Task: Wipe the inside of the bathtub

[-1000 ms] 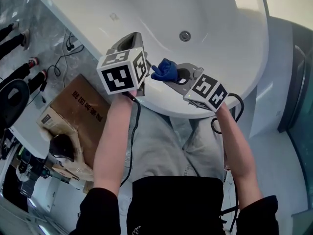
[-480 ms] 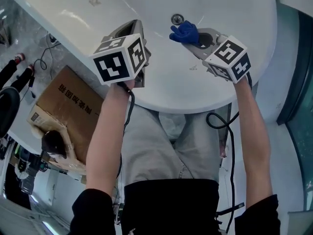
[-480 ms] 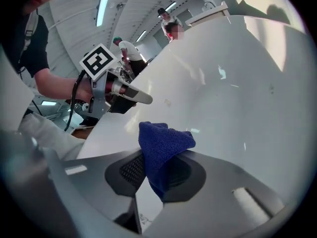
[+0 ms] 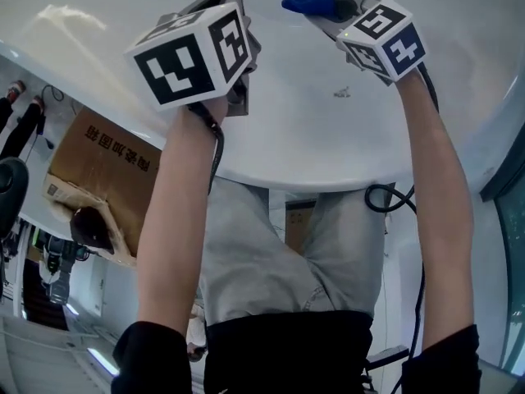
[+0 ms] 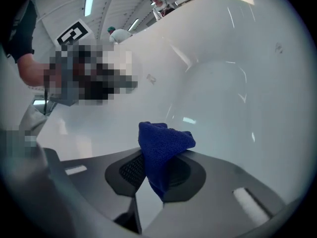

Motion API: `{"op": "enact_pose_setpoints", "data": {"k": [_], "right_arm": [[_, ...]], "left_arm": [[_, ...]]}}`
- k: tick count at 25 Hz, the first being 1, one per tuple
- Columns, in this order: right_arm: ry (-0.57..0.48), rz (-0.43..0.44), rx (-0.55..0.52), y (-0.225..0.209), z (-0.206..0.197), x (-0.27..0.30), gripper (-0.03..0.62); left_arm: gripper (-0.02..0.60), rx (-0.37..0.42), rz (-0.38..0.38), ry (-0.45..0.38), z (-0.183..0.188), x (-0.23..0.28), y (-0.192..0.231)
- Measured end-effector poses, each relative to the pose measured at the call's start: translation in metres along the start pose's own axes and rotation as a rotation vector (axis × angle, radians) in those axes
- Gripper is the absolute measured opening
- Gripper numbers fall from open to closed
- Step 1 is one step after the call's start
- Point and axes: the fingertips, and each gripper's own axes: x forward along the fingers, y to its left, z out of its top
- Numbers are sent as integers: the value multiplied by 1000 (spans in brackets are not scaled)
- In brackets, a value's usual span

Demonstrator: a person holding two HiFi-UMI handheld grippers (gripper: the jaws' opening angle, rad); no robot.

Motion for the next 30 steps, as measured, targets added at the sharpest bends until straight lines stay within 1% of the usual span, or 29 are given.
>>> {"op": "enact_pose_setpoints", "data": {"k": [5, 10, 14, 19, 25, 30], "right_arm": [[25, 0, 52, -21, -22, 42, 75], [45, -10, 100, -47, -37, 70, 75], [78, -10, 112, -55, -61, 95, 75], [158, 18, 74, -44, -86, 121, 75], [182, 37, 55, -36, -88, 139, 75], [186, 47, 111, -33, -94, 146, 75]], "left_arm": [[2, -28, 10, 40, -16, 39, 11], [2, -63, 13, 86, -28, 73, 17], [2, -61, 26, 113, -42, 91, 26], [2, -49, 41, 114, -47, 93, 32], [2, -52, 42, 108, -46, 86, 29], [2, -54, 45, 106, -47, 81, 28]]}}
